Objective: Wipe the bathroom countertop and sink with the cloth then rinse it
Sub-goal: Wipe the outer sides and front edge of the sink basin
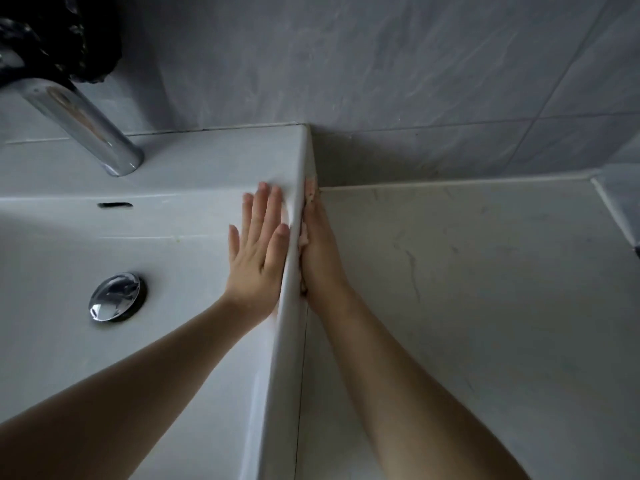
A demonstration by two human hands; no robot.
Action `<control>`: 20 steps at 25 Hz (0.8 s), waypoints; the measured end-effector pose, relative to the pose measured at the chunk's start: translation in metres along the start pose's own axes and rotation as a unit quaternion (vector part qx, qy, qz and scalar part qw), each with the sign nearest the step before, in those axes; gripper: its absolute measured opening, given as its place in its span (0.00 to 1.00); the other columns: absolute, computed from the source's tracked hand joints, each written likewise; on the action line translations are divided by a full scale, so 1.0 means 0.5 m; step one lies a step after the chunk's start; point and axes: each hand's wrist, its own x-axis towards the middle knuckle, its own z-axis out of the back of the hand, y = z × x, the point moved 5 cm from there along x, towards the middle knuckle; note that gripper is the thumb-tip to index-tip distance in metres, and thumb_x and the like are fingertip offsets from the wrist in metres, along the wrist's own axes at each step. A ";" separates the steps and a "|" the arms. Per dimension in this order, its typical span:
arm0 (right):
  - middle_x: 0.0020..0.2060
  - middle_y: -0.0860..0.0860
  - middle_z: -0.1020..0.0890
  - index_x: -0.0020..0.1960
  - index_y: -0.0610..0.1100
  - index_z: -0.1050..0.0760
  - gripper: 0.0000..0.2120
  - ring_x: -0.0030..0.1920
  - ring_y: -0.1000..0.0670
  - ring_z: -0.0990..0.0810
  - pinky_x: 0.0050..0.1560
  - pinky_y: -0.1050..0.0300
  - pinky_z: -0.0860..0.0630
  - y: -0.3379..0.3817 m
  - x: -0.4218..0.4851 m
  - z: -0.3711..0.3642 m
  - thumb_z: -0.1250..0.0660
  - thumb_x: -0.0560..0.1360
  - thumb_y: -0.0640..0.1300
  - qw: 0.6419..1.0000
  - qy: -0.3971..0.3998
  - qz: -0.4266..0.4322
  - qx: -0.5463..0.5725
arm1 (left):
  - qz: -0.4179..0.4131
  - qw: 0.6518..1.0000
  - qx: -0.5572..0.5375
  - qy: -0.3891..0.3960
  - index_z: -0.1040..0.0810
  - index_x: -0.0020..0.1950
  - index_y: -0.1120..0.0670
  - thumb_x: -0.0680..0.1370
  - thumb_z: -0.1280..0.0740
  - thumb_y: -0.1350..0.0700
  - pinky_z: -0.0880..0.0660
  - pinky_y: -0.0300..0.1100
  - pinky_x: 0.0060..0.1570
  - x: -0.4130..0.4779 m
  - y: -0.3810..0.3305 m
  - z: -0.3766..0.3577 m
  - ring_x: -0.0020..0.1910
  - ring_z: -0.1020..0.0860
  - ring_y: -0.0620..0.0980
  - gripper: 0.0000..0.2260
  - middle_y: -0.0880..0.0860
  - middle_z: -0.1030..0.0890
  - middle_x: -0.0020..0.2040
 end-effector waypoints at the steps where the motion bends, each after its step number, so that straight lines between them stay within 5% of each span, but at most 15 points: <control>1: 0.71 0.60 0.32 0.73 0.55 0.37 0.27 0.68 0.64 0.33 0.73 0.57 0.39 -0.012 -0.050 -0.001 0.49 0.78 0.66 1.000 -0.003 -0.001 0.001 | 0.006 1.000 -0.009 0.019 0.60 0.70 0.39 0.75 0.64 0.41 0.68 0.34 0.69 -0.017 0.006 -0.010 0.69 0.64 0.29 0.23 0.32 0.62 0.69; 4: 0.65 0.68 0.34 0.70 0.58 0.42 0.16 0.61 0.75 0.35 0.68 0.71 0.40 -0.026 -0.135 0.007 0.51 0.83 0.49 0.998 -0.017 0.059 0.033 | 0.028 0.998 0.005 0.052 0.55 0.70 0.40 0.75 0.63 0.45 0.66 0.26 0.67 -0.037 0.015 -0.020 0.70 0.60 0.30 0.22 0.34 0.59 0.70; 10: 0.68 0.54 0.28 0.73 0.54 0.36 0.29 0.65 0.55 0.27 0.66 0.55 0.30 0.034 0.014 0.001 0.48 0.75 0.65 1.000 -0.007 0.017 0.023 | 0.050 0.998 -0.015 0.026 0.46 0.71 0.42 0.69 0.65 0.37 0.57 0.34 0.73 -0.056 0.025 -0.012 0.72 0.49 0.34 0.32 0.38 0.44 0.71; 14: 0.68 0.65 0.43 0.69 0.57 0.50 0.17 0.72 0.66 0.46 0.69 0.73 0.46 -0.010 -0.162 -0.010 0.53 0.82 0.52 0.996 -0.001 0.086 -0.015 | 0.056 0.998 0.008 0.021 0.43 0.73 0.46 0.75 0.61 0.44 0.58 0.32 0.71 -0.055 0.026 -0.015 0.72 0.49 0.35 0.27 0.42 0.43 0.73; 16: 0.69 0.63 0.44 0.68 0.58 0.47 0.17 0.72 0.67 0.46 0.73 0.67 0.49 -0.009 -0.168 -0.013 0.55 0.81 0.57 0.985 0.002 0.164 -0.051 | 0.052 0.998 0.013 0.018 0.43 0.73 0.46 0.76 0.60 0.45 0.57 0.34 0.72 -0.058 0.024 -0.015 0.72 0.48 0.36 0.27 0.42 0.42 0.74; 20: 0.68 0.54 0.28 0.71 0.54 0.33 0.33 0.66 0.54 0.28 0.71 0.46 0.36 0.004 0.053 0.004 0.45 0.72 0.71 0.999 -0.033 0.022 0.015 | 0.037 0.999 0.021 0.015 0.45 0.74 0.46 0.70 0.67 0.39 0.57 0.34 0.72 -0.059 0.023 -0.012 0.73 0.49 0.36 0.34 0.38 0.46 0.71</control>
